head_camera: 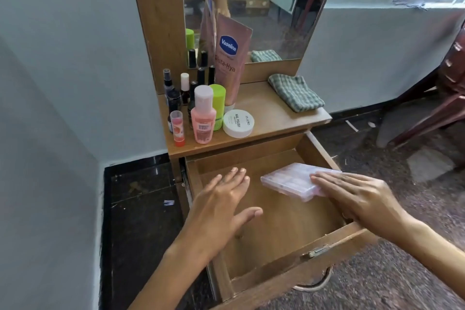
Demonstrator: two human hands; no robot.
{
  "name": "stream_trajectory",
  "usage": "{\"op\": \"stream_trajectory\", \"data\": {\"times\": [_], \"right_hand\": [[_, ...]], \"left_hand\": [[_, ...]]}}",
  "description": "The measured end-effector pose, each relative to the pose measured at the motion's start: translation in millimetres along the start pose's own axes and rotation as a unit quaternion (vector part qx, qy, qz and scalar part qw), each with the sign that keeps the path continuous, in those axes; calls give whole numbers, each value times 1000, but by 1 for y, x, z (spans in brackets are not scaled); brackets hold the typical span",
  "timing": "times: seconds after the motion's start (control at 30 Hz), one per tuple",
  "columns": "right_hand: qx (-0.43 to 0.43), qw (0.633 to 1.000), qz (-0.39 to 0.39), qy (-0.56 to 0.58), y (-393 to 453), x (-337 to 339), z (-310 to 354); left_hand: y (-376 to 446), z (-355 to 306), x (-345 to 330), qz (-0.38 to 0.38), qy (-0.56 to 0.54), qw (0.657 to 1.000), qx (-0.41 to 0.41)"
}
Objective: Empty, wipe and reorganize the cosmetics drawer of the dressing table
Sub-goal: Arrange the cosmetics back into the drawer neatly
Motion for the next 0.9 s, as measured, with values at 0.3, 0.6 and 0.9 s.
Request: {"op": "stream_trajectory", "data": {"times": [0.3, 0.6, 0.9], "right_hand": [[39, 994, 105, -17, 20, -47, -20], [-57, 986, 144, 54, 13, -64, -30], [-179, 982, 16, 67, 18, -48, -36]], "left_hand": [[67, -17, -57, 171, 17, 984, -58], [78, -17, -81, 227, 84, 967, -75], [98, -21, -87, 261, 116, 952, -110]]}}
Point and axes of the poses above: each hand's wrist, its own y-axis towards the middle knuckle, its own x-axis out of the back of the hand, z = x × y, the point moved 3 cm from there along y, towards the middle knuckle, and after that the axes turned 2 degrees about y, right-handed, at the moved point
